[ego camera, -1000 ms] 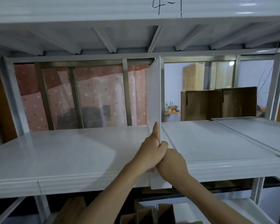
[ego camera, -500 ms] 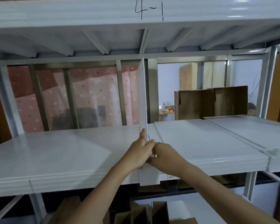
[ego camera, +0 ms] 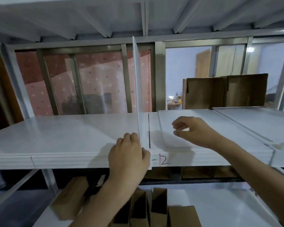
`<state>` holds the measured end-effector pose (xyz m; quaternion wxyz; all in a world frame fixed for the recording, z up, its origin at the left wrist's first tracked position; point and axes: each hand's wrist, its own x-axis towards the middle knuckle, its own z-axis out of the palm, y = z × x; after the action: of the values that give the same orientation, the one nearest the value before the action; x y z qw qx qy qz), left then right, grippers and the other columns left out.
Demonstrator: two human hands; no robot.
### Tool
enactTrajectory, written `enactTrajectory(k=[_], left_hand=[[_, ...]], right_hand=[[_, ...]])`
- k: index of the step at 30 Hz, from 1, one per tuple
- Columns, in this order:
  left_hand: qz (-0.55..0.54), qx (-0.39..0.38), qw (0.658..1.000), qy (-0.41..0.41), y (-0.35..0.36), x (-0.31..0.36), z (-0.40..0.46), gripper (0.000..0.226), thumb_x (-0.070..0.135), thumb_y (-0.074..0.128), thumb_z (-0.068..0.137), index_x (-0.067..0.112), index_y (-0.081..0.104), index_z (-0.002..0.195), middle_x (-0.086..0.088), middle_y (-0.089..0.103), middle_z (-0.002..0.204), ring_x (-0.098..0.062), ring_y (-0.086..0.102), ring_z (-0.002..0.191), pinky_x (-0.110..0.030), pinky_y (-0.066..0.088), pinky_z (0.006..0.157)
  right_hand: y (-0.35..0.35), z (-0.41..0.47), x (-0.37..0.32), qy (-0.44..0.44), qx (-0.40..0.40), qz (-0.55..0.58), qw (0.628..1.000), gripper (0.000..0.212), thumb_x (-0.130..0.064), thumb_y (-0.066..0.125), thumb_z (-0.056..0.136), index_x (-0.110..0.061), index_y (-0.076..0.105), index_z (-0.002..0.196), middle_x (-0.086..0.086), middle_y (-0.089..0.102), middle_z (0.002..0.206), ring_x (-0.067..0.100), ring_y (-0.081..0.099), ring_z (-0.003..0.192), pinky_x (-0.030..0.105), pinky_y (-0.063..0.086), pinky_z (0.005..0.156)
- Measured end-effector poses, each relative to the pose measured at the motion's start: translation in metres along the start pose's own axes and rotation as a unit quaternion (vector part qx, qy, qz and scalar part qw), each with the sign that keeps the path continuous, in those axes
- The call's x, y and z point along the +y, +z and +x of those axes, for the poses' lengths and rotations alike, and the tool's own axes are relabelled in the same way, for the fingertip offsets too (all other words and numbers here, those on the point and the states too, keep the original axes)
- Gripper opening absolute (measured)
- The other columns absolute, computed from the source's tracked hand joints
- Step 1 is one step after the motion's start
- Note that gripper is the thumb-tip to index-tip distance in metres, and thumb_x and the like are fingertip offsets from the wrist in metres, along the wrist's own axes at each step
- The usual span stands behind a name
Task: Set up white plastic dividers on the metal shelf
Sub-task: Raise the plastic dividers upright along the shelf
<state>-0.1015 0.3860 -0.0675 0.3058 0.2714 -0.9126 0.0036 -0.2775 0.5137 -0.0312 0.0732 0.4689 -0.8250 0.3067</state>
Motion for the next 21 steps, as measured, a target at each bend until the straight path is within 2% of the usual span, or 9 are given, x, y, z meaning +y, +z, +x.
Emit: enactTrajectory(k=[1, 3, 4, 6, 8, 12, 14, 18, 21], left_hand=[[0.021, 0.037, 0.999, 0.019, -0.004, 0.005, -0.003, 0.016, 0.028, 0.057, 0.082, 0.013, 0.053, 0.087, 0.002, 0.05, 0.079, -0.015, 0.044, 0.071, -0.027, 0.035, 0.061], [-0.003, 0.098, 0.991, 0.093, -0.012, 0.019, -0.007, 0.016, 0.023, 0.067, 0.07, 0.013, 0.054, 0.074, 0.0, 0.052, 0.067, -0.015, 0.045, 0.059, -0.027, 0.036, 0.053], [-0.032, 0.091, 0.987, 0.124, -0.015, 0.029, -0.007, 0.015, 0.021, 0.065, 0.072, 0.014, 0.052, 0.074, 0.002, 0.051, 0.067, -0.013, 0.044, 0.058, -0.025, 0.035, 0.052], [-0.083, 0.037, 0.984, 0.153, -0.018, 0.048, -0.001, 0.007, 0.02, 0.05, 0.087, 0.017, 0.045, 0.084, 0.004, 0.048, 0.078, -0.013, 0.045, 0.069, -0.024, 0.034, 0.057], [-0.095, 0.02, 0.984, 0.152, -0.006, 0.061, 0.013, 0.007, 0.02, 0.038, 0.094, 0.016, 0.044, 0.097, 0.001, 0.049, 0.093, -0.016, 0.046, 0.085, -0.026, 0.037, 0.065], [-0.035, -0.07, 0.991, 0.111, 0.029, 0.071, 0.037, 0.027, 0.02, 0.038, 0.096, 0.01, 0.043, 0.12, -0.01, 0.049, 0.119, -0.025, 0.048, 0.107, -0.032, 0.044, 0.084], [-0.009, -0.098, 0.991, 0.093, 0.044, 0.07, 0.042, 0.029, 0.021, 0.038, 0.096, 0.008, 0.042, 0.122, -0.013, 0.049, 0.121, -0.028, 0.049, 0.107, -0.032, 0.044, 0.087], [0.001, -0.082, 0.994, 0.077, 0.056, 0.075, 0.049, 0.024, 0.019, 0.038, 0.094, 0.008, 0.044, 0.115, -0.012, 0.053, 0.115, -0.028, 0.052, 0.102, -0.033, 0.045, 0.086], [-0.074, -0.071, 0.993, 0.061, 0.052, 0.089, 0.048, 0.027, 0.015, 0.038, 0.094, 0.006, 0.04, 0.119, -0.013, 0.049, 0.112, -0.029, 0.053, 0.096, -0.034, 0.047, 0.078]], right_hand=[[-0.009, -0.002, 0.007, 0.01, 0.006, -0.012, 1.0, 0.029, -0.019, 0.067, 0.088, -0.01, 0.064, 0.116, 0.004, 0.068, 0.111, 0.012, 0.062, 0.095, 0.018, 0.046, 0.084], [-0.024, -0.006, 0.021, 0.035, 0.014, -0.041, 0.998, 0.026, -0.018, 0.068, 0.088, -0.009, 0.066, 0.112, 0.005, 0.069, 0.108, 0.016, 0.064, 0.095, 0.022, 0.048, 0.085], [-0.031, -0.008, 0.027, 0.05, 0.016, -0.058, 0.997, 0.025, -0.017, 0.068, 0.088, -0.009, 0.067, 0.112, 0.006, 0.069, 0.108, 0.018, 0.064, 0.097, 0.024, 0.05, 0.087], [-0.042, -0.015, 0.038, 0.085, 0.02, -0.084, 0.993, 0.024, -0.017, 0.067, 0.088, -0.01, 0.068, 0.111, 0.006, 0.069, 0.109, 0.021, 0.064, 0.1, 0.029, 0.051, 0.091], [-0.051, -0.025, 0.049, 0.114, 0.019, -0.11, 0.987, 0.022, -0.016, 0.064, 0.089, -0.011, 0.068, 0.111, 0.005, 0.069, 0.11, 0.021, 0.064, 0.101, 0.033, 0.052, 0.094], [-0.062, -0.051, 0.072, 0.147, 0.005, -0.175, 0.974, 0.023, -0.017, 0.056, 0.093, -0.016, 0.067, 0.113, 0.001, 0.068, 0.116, 0.02, 0.063, 0.107, 0.03, 0.05, 0.094], [-0.066, -0.064, 0.08, 0.161, 0.006, -0.194, 0.968, 0.026, -0.019, 0.053, 0.095, -0.017, 0.064, 0.119, 0.0, 0.065, 0.123, 0.019, 0.061, 0.11, 0.029, 0.048, 0.095], [-0.074, -0.078, 0.099, 0.192, -0.019, -0.205, 0.96, 0.033, -0.019, 0.045, 0.098, -0.018, 0.058, 0.129, 0.001, 0.059, 0.132, 0.022, 0.056, 0.118, 0.03, 0.044, 0.098], [-0.077, -0.075, 0.112, 0.187, -0.04, -0.218, 0.957, 0.032, -0.019, 0.038, 0.1, -0.019, 0.065, 0.119, 0.002, 0.066, 0.121, 0.021, 0.058, 0.102, 0.029, 0.046, 0.086]])
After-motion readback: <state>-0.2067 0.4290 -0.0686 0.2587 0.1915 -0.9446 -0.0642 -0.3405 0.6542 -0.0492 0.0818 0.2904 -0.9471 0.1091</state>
